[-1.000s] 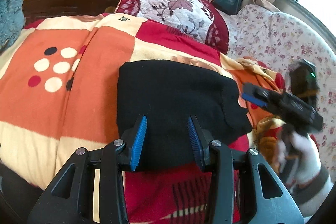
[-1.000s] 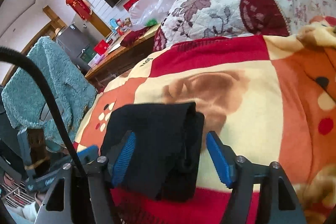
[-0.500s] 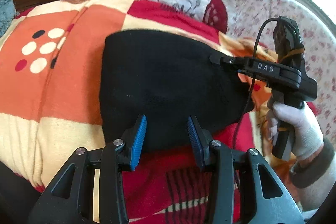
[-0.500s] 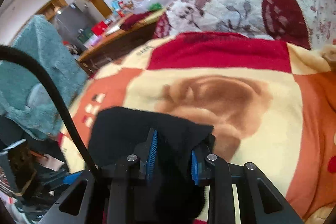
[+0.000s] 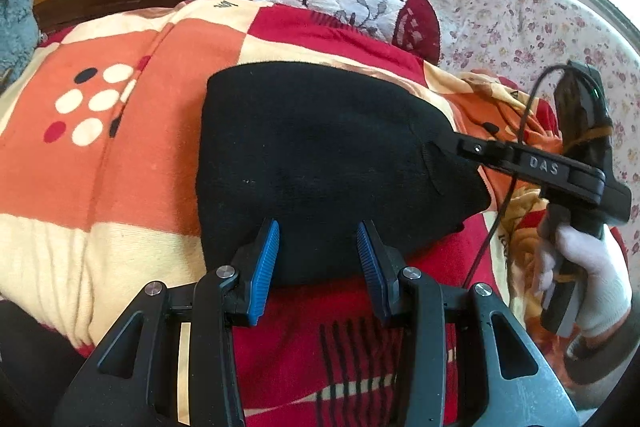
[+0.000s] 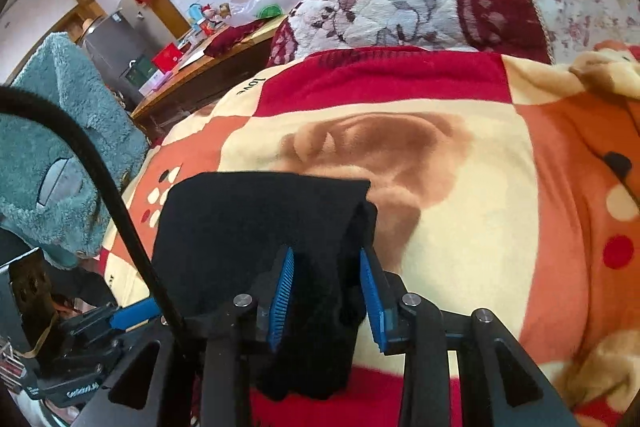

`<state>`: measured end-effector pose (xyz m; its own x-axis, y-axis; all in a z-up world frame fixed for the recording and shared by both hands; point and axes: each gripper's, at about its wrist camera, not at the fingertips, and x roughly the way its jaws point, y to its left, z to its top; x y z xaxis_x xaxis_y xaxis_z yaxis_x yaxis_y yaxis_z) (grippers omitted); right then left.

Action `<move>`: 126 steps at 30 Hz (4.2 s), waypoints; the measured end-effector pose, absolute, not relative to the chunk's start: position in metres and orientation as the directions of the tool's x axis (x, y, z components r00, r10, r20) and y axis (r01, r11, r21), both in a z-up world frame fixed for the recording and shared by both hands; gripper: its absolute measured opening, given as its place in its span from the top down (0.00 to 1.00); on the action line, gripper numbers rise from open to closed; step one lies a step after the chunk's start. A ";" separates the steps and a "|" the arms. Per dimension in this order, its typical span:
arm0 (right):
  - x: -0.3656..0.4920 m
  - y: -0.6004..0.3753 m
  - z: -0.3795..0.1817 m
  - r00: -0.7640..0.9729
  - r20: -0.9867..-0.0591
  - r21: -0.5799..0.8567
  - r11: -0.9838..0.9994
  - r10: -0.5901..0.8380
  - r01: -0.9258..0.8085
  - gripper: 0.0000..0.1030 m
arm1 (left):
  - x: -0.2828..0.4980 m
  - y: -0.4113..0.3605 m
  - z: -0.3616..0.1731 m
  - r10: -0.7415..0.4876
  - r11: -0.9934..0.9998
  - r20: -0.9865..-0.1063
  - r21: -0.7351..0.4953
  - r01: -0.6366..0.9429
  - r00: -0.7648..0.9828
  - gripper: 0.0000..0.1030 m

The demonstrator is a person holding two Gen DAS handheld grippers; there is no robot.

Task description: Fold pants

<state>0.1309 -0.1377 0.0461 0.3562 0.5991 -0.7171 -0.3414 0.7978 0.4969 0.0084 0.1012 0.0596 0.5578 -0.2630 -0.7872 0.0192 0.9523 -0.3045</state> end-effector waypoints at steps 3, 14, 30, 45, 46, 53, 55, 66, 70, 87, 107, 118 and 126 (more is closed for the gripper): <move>0.124 -0.144 0.049 0.361 -0.708 0.515 0.793 0.607 -0.324 0.67 | 0.007 0.106 0.068 -0.250 0.955 -0.781 -0.298 0.010 0.572 0.61; 0.120 -0.147 0.041 0.301 -0.635 0.631 0.702 0.712 -0.329 0.30 | 0.016 0.146 0.080 -0.227 0.944 -0.759 -0.325 -0.053 0.610 0.44; 0.141 -0.137 -0.005 0.188 -0.510 0.789 0.543 0.840 -0.287 0.26 | 0.056 0.165 0.036 -0.435 0.850 -0.730 -0.527 -0.028 0.526 0.33; 0.132 -0.149 0.038 0.290 -0.442 0.771 0.525 0.849 -0.360 0.56 | 0.068 0.137 0.079 -0.390 0.897 -0.702 -0.436 0.073 0.596 0.61; 0.134 -0.151 0.045 0.302 -0.438 0.766 0.528 0.847 -0.368 0.56 | 0.074 0.134 0.087 -0.395 0.896 -0.692 -0.437 0.086 0.604 0.61; 0.161 -0.176 0.079 0.384 -0.443 0.725 0.576 0.810 -0.378 0.56 | 0.118 0.107 0.108 -0.424 0.889 -0.668 -0.436 0.141 0.612 0.61; 0.167 -0.183 0.075 0.393 -0.452 0.726 0.586 0.801 -0.359 0.56 | 0.130 0.098 0.102 -0.425 0.891 -0.681 -0.431 0.142 0.597 0.61; 0.190 -0.195 -0.006 0.406 -0.611 0.641 0.725 0.680 -0.251 0.45 | 0.156 0.086 0.036 -0.326 0.930 -0.752 -0.363 0.052 0.573 0.38; 0.183 -0.206 0.000 0.419 -0.635 0.615 0.753 0.649 -0.234 0.39 | 0.154 0.089 0.036 -0.327 0.926 -0.756 -0.375 0.034 0.567 0.37; 0.132 -0.189 0.068 0.531 -0.646 0.500 0.830 0.548 -0.248 0.31 | 0.100 0.070 0.088 -0.155 0.981 -0.734 -0.196 0.012 0.662 0.37; 0.108 -0.174 0.088 0.567 -0.631 0.479 0.841 0.529 -0.251 0.30 | 0.060 0.055 0.116 -0.044 0.996 -0.704 -0.084 -0.022 0.709 0.37; 0.101 -0.168 0.096 0.577 -0.639 0.442 0.857 0.509 -0.266 0.30 | 0.053 0.053 0.119 -0.031 0.996 -0.699 -0.080 -0.035 0.714 0.37; 0.099 -0.163 0.096 0.567 -0.645 0.436 0.856 0.512 -0.277 0.29 | 0.051 0.057 0.118 -0.036 0.994 -0.705 -0.102 -0.050 0.708 0.37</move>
